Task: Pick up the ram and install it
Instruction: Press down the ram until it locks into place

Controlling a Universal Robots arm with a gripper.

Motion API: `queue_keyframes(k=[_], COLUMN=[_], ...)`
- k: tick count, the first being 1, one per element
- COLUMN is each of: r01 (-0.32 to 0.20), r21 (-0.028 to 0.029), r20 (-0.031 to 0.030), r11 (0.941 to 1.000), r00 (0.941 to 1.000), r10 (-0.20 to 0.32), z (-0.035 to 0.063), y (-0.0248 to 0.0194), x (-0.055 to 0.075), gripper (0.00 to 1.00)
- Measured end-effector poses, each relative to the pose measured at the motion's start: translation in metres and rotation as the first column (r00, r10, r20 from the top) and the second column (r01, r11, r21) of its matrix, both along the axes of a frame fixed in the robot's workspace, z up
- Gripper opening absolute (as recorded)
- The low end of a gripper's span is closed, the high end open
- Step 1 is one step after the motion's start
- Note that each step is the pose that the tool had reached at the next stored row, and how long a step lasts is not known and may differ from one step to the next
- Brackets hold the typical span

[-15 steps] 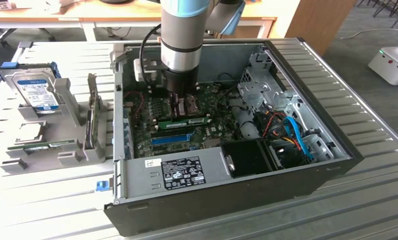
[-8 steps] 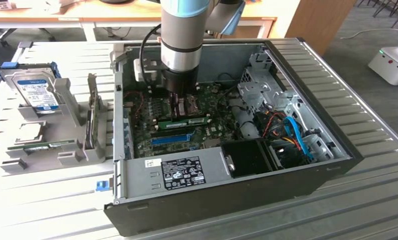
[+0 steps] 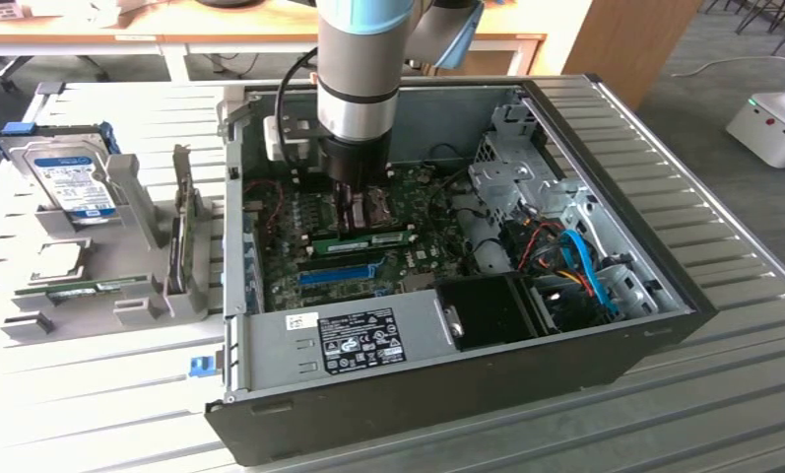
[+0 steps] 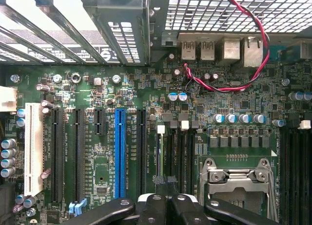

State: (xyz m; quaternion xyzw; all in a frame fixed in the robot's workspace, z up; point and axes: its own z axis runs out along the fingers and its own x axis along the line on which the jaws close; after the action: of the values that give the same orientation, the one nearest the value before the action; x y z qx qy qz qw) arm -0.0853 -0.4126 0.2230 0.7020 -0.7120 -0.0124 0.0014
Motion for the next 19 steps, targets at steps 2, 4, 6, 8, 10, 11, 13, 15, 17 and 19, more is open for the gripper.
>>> queue_keyframes(k=[2,4,6,8,10,11,13,15,17,19], r01=[0.0,0.0,0.0,0.0,0.0,0.0,0.0,0.0,0.0,0.0], r21=[0.0,-0.0001,0.0,0.0,0.0,0.0,0.0,0.0,0.0012,0.0002], r20=[0.0,0.0,-0.0001,0.0,0.0,0.0,0.0,0.0,0.0009,0.0001], r11=[1.0,1.0,1.0,1.0,1.0,1.0,1.0,1.0,1.0,1.0], r00=[1.0,1.0,1.0,1.0,1.0,1.0,1.0,1.0,1.0,1.0], r10=[0.0,0.0,0.0,0.0,0.0,0.0,0.0,0.0,0.0,0.0], z=[0.0,0.0,-0.0002,-0.0002,-0.0002,-0.0002,-0.0002,-0.0002,0.0007,0.0033], y=[0.0,0.0,0.0,0.0,0.0,0.0,0.0,0.0,0.0001,0.0001], x=[0.0,0.0,0.0,0.0,0.0,0.0,0.0,0.0,0.0001,0.0001], gripper=[0.11,0.11,0.11,0.11,0.11,0.11,0.11,0.11,0.11,0.11])
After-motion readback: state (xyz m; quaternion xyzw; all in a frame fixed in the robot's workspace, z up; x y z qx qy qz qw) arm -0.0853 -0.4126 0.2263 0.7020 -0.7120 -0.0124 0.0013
